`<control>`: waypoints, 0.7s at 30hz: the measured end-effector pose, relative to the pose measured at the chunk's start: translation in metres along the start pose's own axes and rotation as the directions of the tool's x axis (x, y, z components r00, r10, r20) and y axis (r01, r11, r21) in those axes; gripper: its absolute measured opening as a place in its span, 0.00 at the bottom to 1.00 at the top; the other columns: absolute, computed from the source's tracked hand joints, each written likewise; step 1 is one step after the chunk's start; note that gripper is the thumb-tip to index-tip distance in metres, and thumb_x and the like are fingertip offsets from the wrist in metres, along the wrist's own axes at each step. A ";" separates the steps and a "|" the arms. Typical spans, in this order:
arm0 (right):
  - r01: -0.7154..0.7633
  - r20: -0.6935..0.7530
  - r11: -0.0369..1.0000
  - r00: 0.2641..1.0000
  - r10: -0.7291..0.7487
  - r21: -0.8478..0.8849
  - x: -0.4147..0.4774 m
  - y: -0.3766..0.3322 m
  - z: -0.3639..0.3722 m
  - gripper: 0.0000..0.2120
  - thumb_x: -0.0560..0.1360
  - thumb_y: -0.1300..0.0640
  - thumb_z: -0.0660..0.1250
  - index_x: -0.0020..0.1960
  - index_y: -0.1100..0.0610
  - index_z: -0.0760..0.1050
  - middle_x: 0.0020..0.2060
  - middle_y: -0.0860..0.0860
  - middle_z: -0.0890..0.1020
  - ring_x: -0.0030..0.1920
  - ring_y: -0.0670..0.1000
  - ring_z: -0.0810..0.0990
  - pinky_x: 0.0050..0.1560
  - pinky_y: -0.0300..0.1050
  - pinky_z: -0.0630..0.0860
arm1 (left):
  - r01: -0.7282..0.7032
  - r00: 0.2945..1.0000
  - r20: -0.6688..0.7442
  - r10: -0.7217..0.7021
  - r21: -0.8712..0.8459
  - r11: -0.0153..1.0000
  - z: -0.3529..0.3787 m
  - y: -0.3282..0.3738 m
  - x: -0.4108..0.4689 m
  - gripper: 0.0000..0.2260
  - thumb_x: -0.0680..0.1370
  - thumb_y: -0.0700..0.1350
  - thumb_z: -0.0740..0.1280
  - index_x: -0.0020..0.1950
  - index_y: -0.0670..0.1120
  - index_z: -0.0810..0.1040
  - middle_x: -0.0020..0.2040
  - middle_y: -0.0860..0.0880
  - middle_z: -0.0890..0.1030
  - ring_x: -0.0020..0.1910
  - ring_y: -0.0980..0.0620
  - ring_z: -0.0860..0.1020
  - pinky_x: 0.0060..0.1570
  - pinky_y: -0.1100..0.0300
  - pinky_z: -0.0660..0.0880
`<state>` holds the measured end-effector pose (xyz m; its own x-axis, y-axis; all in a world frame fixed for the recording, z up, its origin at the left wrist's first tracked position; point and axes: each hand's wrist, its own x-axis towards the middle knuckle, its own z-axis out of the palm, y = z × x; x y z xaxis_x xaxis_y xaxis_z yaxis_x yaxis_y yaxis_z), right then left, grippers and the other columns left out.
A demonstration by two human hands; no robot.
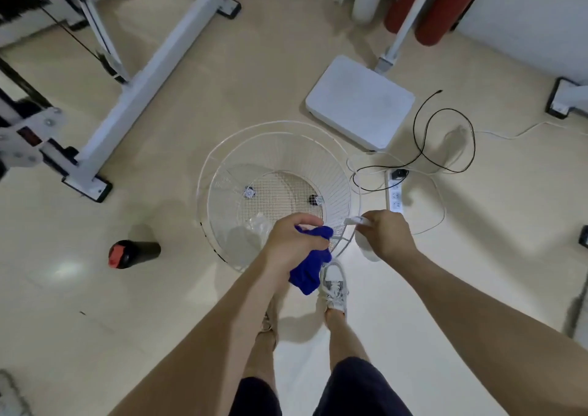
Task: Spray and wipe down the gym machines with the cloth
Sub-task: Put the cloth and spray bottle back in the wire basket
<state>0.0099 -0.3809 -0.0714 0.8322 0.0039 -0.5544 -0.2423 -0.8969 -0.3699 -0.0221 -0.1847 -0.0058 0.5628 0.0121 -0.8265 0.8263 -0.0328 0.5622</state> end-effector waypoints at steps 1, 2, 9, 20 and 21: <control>-0.023 -0.009 0.999 1.000 0.023 -0.031 0.005 0.001 0.010 0.09 0.75 0.59 0.67 0.40 0.63 0.80 0.39 0.59 0.85 0.42 0.61 0.81 0.40 0.48 0.74 | 0.022 1.000 0.013 -0.021 -0.032 0.999 -0.007 -0.004 0.008 0.16 0.69 0.33 0.73 0.50 0.51 0.81 0.54 0.42 0.81 0.48 0.41 0.82 0.43 0.51 0.80; -0.050 -0.020 0.997 0.999 0.049 -0.054 0.008 0.002 0.017 0.08 0.74 0.59 0.67 0.41 0.62 0.80 0.39 0.58 0.85 0.42 0.61 0.81 0.41 0.47 0.74 | 0.032 0.999 0.016 -0.032 -0.060 0.998 -0.013 -0.006 0.015 0.17 0.69 0.31 0.71 0.51 0.51 0.81 0.54 0.42 0.81 0.46 0.42 0.82 0.41 0.53 0.80; -0.121 0.002 0.970 0.992 0.124 -0.211 0.025 0.008 0.050 0.07 0.76 0.64 0.62 0.50 0.62 0.78 0.47 0.61 0.83 0.49 0.63 0.81 0.40 0.44 0.67 | 0.045 0.998 0.051 -0.037 -0.175 0.983 -0.027 -0.013 0.037 0.12 0.72 0.34 0.72 0.52 0.48 0.82 0.51 0.43 0.84 0.49 0.41 0.83 0.41 0.54 0.80; -0.047 0.036 0.948 0.999 0.038 0.315 0.004 -0.078 -0.012 0.21 0.82 0.49 0.60 0.72 0.55 0.69 0.64 0.56 0.78 0.66 0.58 0.74 0.60 0.41 0.72 | -0.077 0.990 0.110 0.089 -0.105 0.992 -0.042 0.014 0.026 0.05 0.76 0.41 0.70 0.50 0.47 0.85 0.47 0.47 0.85 0.46 0.45 0.84 0.47 0.50 0.81; -0.119 0.209 0.843 0.978 0.008 0.525 -0.003 -0.093 -0.021 0.21 0.82 0.45 0.59 0.69 0.56 0.72 0.61 0.56 0.80 0.64 0.57 0.76 0.60 0.39 0.74 | -0.088 0.988 0.113 0.101 -0.116 0.989 -0.045 0.017 0.027 0.05 0.77 0.41 0.70 0.50 0.47 0.85 0.49 0.45 0.85 0.48 0.43 0.83 0.49 0.48 0.80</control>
<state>0.0403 -0.3069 -0.0193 0.7075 0.0894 -0.7010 -0.5651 -0.5242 -0.6371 0.0083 -0.1399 -0.0171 0.6379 -0.1041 -0.7631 0.7701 0.0826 0.6325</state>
